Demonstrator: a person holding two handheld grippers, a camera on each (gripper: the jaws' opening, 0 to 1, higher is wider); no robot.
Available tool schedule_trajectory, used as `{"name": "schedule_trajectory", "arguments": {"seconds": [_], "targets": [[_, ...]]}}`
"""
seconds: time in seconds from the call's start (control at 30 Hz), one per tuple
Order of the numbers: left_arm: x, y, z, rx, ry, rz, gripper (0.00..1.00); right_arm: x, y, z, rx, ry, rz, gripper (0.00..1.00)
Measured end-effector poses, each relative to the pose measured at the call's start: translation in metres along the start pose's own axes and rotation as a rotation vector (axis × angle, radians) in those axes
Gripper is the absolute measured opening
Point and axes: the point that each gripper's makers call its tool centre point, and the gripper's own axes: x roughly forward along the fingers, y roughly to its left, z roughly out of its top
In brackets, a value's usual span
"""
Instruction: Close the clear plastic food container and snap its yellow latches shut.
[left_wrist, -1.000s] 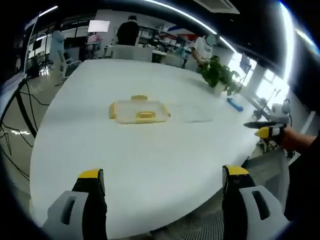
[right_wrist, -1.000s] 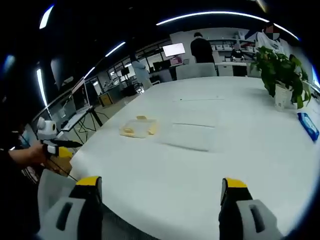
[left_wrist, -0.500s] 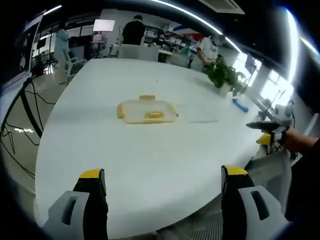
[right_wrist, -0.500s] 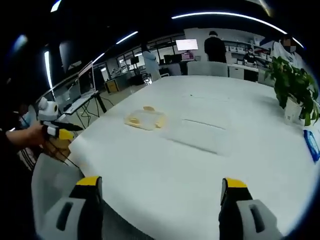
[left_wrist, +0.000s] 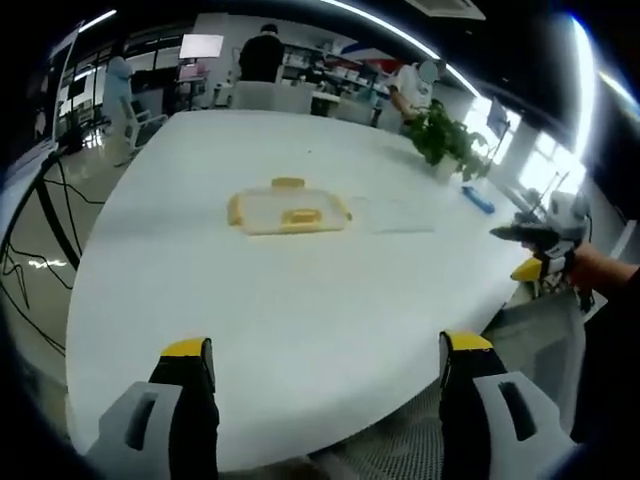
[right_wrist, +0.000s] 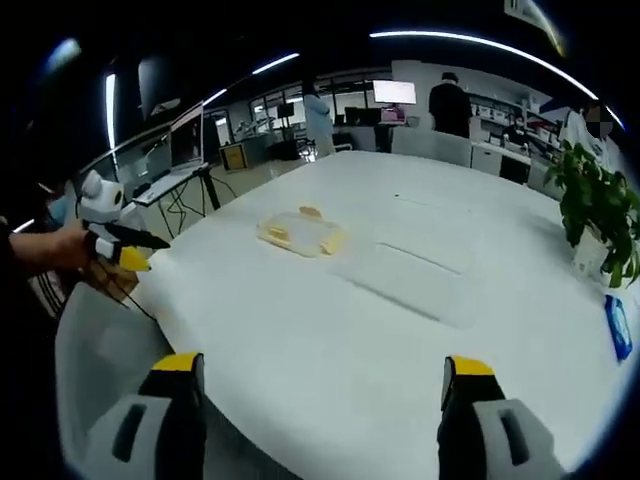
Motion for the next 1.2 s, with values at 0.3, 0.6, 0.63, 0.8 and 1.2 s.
{"name": "schedule_trajectory", "arguments": {"seconds": [0.3,0.6,0.63,0.8,1.2], "targets": [[0.004,0.002,0.001,0.004,0.011,-0.009,0.9,0.005,0.003,0.003,-0.032,0.011,0.012,1.0],[0.007,0.006,0.008,0.016,0.006,-0.026,0.88,0.015,0.005,0.006,-0.048,0.03,0.007,1.0],[0.007,0.006,0.008,0.017,0.008,-0.026,0.88,0.016,0.006,0.006,-0.049,0.034,0.007,1.0],[0.012,0.011,0.005,0.041,0.026,-0.03,0.88,0.022,0.009,0.007,-0.045,0.038,0.011,1.0],[0.022,0.015,0.005,0.077,0.064,-0.072,0.89,0.047,0.027,0.01,-0.028,0.061,0.071,0.99]]}}
